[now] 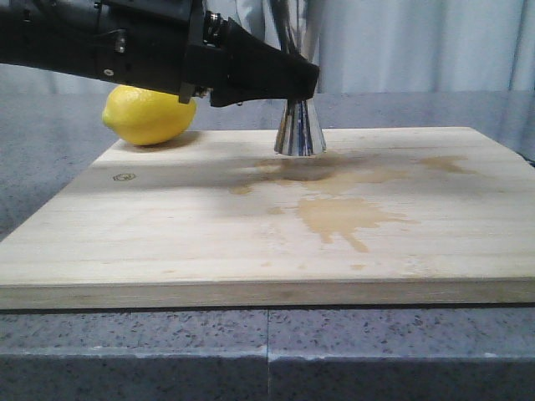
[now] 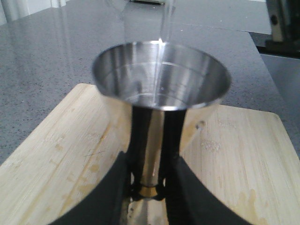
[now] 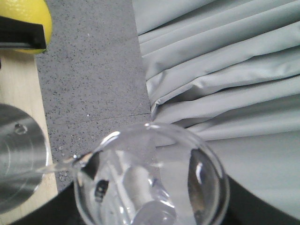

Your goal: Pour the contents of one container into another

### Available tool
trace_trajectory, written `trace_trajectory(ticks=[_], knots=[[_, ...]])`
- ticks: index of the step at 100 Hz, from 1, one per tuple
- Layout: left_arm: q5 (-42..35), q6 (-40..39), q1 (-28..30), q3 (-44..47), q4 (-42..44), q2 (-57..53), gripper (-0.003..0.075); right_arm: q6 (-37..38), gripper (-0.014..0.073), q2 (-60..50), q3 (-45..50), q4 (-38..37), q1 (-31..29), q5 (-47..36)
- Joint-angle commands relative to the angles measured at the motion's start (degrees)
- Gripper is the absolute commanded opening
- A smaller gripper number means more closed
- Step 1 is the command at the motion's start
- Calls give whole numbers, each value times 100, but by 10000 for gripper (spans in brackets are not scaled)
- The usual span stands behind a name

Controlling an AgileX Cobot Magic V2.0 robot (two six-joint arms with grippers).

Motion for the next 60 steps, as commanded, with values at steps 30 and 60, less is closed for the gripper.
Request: trace_trajectory(ticks=[30,60], knots=[[416,-8,-3,-162,-349,-224,20,-29,279,-158,-214,-331,-8,-200],[416,-8,-3,-162,-349,-224,20,-29,279,-158,-214,-488,-8,-210]])
